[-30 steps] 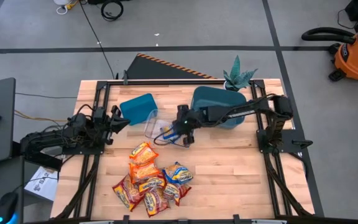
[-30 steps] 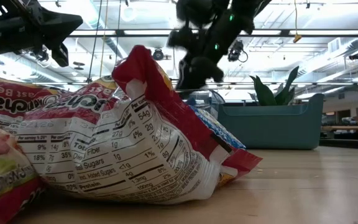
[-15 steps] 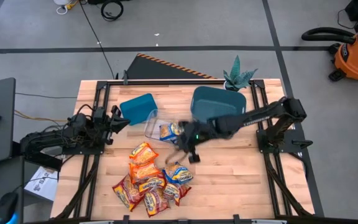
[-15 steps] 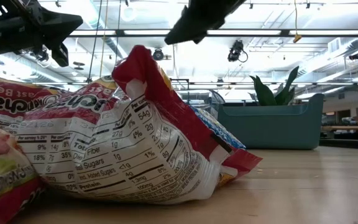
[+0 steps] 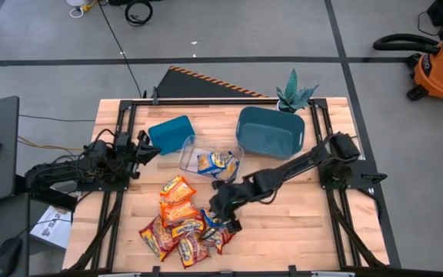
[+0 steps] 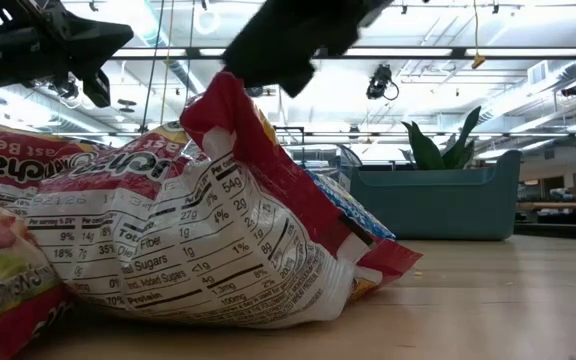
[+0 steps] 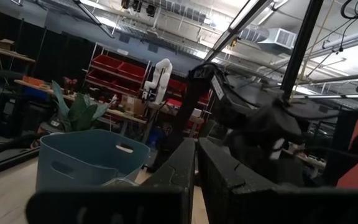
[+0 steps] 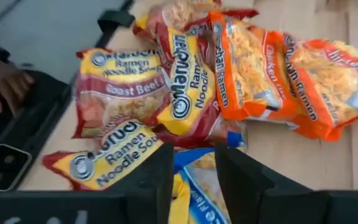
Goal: Sort Maruchan noodles
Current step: Put the blue noodle pack into the center transparent bin
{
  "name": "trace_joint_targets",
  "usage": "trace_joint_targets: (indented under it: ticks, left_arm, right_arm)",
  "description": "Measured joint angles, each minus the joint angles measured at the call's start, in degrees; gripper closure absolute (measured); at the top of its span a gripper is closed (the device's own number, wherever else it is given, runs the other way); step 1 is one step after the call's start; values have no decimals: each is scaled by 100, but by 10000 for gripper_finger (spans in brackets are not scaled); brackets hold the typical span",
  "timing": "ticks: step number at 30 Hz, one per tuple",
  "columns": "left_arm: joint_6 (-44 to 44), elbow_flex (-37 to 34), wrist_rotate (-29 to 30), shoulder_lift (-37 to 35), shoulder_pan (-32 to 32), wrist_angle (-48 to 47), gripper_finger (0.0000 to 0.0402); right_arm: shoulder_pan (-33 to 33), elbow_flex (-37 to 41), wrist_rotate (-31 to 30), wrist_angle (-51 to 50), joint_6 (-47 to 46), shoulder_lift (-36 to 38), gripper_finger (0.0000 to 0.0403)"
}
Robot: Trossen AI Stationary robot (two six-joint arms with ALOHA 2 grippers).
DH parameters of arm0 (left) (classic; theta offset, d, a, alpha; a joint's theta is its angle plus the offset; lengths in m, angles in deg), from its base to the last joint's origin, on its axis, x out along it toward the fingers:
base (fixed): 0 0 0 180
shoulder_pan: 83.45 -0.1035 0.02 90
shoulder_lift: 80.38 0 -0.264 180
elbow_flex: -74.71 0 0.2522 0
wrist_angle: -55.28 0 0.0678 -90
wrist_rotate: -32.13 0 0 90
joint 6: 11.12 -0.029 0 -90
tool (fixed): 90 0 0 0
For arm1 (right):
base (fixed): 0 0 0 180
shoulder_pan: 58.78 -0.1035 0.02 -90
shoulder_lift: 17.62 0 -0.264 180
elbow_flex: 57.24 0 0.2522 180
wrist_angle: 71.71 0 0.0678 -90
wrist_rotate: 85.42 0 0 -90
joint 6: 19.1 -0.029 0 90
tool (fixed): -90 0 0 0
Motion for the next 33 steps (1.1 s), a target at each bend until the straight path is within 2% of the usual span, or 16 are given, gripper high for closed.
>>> trace_joint_targets:
  ticks: [9,13,17,21,30,33]
  left_arm:
    - [0,0,2,2,2,-5,377]
    - [0,0,0,2,1,-1,377]
    - [0,0,-1,2,0,0,377]
    - [0,0,0,2,0,0,377]
    - [0,0,2,0,0,0,377]
    - [1,0,1,2,2,0,377]
  right_arm:
    - [252,-1904,-4,-1751,653,-1301,226]
    - [410,-2309,10,-2022,740,-1662,216]
    - [459,-2388,25,-2149,879,-1811,220]
    - [443,-2332,-31,-2202,1017,-1796,251]
    - [417,-2329,125,-2576,1070,-1787,381]
    - [417,-2328,58,-2588,1070,-1752,394]
